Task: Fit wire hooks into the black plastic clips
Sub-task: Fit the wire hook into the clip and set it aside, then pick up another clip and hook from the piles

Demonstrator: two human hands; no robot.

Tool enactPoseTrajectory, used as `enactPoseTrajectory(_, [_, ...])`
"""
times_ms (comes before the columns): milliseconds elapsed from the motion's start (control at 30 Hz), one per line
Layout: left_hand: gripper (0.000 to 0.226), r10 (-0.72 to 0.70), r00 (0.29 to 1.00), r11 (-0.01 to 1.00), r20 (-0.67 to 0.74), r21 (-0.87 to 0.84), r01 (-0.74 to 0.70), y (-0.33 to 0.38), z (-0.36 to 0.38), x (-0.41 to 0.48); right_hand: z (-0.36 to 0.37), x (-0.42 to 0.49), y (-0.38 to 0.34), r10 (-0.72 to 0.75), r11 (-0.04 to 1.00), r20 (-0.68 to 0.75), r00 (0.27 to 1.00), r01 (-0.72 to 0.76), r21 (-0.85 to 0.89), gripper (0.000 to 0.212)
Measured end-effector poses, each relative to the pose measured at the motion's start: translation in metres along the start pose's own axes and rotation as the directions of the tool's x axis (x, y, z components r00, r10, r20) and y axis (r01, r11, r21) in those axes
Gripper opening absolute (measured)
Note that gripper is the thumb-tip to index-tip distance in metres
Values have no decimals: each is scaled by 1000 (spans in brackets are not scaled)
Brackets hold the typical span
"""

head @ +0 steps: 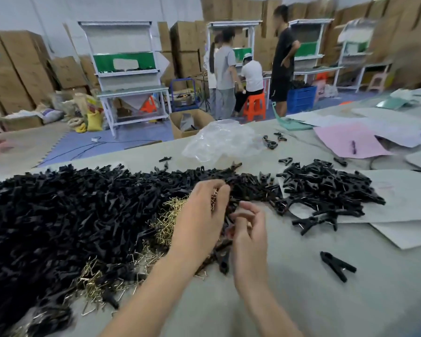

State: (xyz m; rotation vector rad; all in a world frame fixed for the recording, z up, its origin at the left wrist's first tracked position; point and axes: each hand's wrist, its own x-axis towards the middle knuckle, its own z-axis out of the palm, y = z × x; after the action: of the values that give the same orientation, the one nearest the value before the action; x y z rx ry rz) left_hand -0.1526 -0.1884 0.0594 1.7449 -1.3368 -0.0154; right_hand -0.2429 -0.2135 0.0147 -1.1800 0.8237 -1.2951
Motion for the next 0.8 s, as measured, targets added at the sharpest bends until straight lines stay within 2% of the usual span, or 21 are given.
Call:
enactPoseTrajectory(100, [43,-71,988,966,-136,238,103,-66,-44,-69,24,-28,17,-64,988,154,986,84,-127,33])
enactPoseTrajectory(200, [64,-114,957,820,-268,519,243,-112,-87,-126,54,-56,33,-123,948,373,919,220,-231,32])
enactPoseTrajectory(267, [82,-159,941,721,-299,616,318,-132,-108,-150,76,-70,43,-175,887,481,859,350,-302,29])
enactPoseTrajectory(333, [93,-277,916,676,-290,619,401,-148,-121,-159,98,-81,52,-218,764,563,798,498,-410,31])
enactPoseTrajectory(400, [87,-441,866,612,-234,627,481,-157,-125,-154,117,-87,61,-229,625,624,747,605,-494,38])
enactPoseTrajectory(467, [68,-452,861,564,-233,674,478,-160,-126,-144,131,-87,69,-200,555,661,723,639,-532,40])
enactPoseTrajectory(567, [52,-368,894,606,-255,664,438,-170,-131,-131,143,-80,81,-116,529,702,703,642,-556,38])
enactPoseTrajectory(800, [29,-153,948,791,-279,541,287,-183,-137,-132,138,-70,94,-89,476,771,630,707,-523,32])
